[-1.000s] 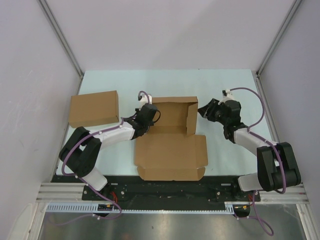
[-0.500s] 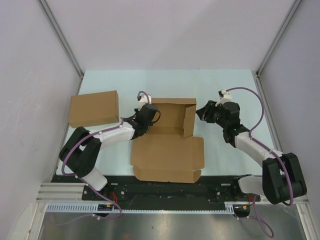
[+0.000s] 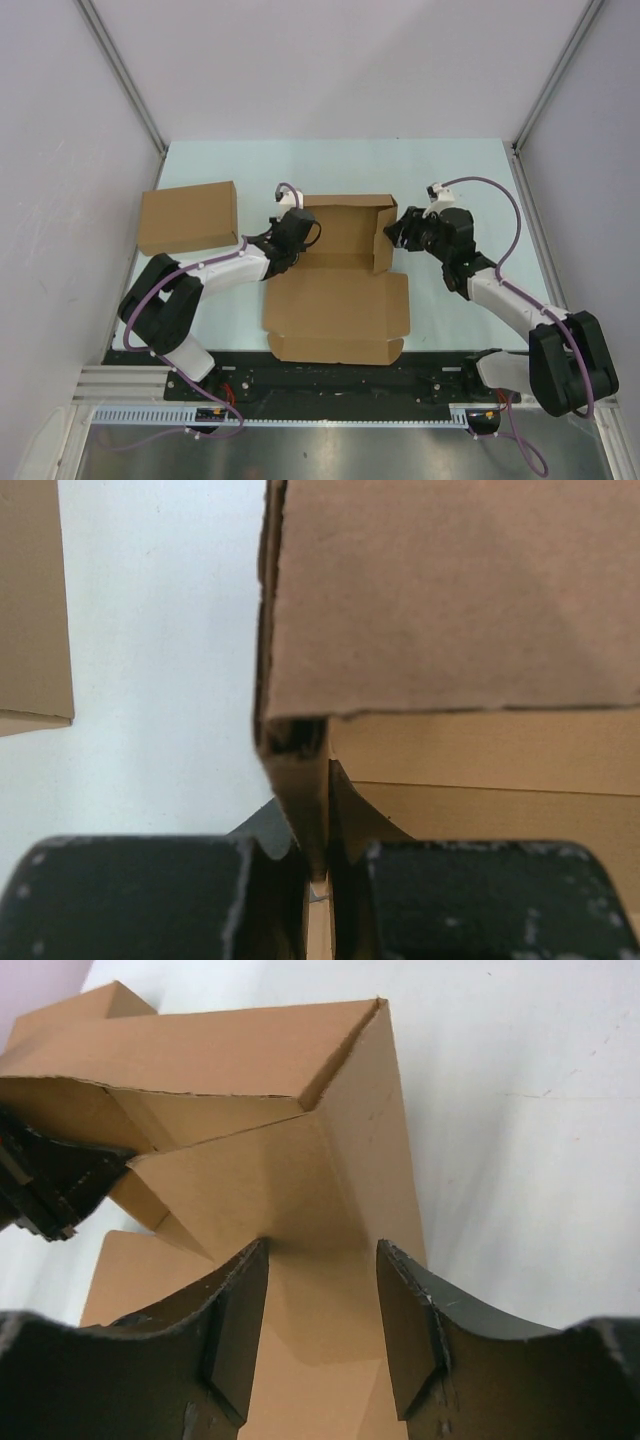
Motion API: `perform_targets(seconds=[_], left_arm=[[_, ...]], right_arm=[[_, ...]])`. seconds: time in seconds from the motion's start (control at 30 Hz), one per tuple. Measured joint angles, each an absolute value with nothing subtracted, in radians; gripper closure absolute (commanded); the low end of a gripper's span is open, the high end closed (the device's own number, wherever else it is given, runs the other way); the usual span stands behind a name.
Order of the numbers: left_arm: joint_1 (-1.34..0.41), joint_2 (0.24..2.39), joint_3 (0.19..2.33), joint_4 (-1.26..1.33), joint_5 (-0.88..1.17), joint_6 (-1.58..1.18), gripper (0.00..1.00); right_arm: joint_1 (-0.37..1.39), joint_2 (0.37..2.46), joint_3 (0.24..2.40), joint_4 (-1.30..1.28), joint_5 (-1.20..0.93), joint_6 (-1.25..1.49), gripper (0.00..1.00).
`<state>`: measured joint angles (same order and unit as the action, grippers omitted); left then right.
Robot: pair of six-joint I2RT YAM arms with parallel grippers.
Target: Fold the paper box
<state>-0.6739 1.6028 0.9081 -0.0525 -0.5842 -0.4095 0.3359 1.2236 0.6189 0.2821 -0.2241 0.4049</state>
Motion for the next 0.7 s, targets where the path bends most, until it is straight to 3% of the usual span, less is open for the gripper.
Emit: perform_targets(seconds=[0.43, 0.7], left_arm=[[-0.685, 1.602, 0.896, -0.027, -0.602, -0.391, 1.00], [-0.697, 1.602, 0.895, -0.030, -0.620, -0.384, 1.00]], right_arm=[[0.419, 1.322, 0.619, 0.356, -0.019, 0.351, 0.40], [0.455, 1.399, 0.633, 0.459, 0.073, 0.321, 0.55]])
